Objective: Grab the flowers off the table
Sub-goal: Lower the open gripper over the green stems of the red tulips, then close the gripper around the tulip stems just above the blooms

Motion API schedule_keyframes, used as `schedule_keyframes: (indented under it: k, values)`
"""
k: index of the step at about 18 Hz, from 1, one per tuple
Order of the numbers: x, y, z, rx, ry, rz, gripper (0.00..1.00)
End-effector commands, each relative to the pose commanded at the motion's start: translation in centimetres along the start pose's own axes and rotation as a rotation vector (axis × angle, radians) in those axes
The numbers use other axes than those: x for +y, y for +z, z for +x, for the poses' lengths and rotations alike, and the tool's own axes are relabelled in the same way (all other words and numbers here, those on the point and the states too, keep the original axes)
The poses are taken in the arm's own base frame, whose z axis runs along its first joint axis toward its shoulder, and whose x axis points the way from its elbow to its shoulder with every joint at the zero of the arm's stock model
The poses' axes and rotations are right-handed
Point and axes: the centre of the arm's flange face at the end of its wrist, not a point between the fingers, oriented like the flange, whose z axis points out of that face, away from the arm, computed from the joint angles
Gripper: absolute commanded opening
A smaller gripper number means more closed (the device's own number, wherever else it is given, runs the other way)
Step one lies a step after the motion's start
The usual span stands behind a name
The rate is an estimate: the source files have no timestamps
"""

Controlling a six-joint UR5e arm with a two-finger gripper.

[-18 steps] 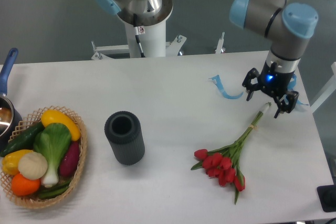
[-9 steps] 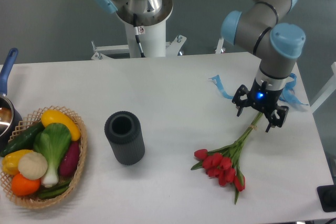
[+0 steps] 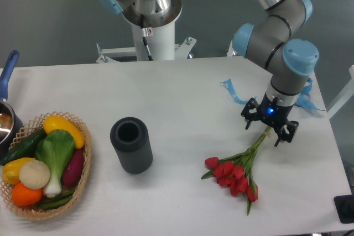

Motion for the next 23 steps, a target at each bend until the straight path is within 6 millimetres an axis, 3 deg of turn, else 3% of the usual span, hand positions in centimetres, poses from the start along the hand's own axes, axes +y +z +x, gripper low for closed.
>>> schedule_keyframes:
  k: [5, 18, 21, 23]
  values:
    - [-0.6, 2.2, 0.5, 0.024, 0.016, 0.000, 1.00]
    - [-1.1, 4.2, 0.6, 0.010, 0.037, -0.005, 0.99]
    - [-1.1, 4.2, 0.6, 0.011, 0.038, -0.006, 0.71]
    - [-1.3, 3.9, 0.5, 0.005, 0.038, -0.005, 0.62]
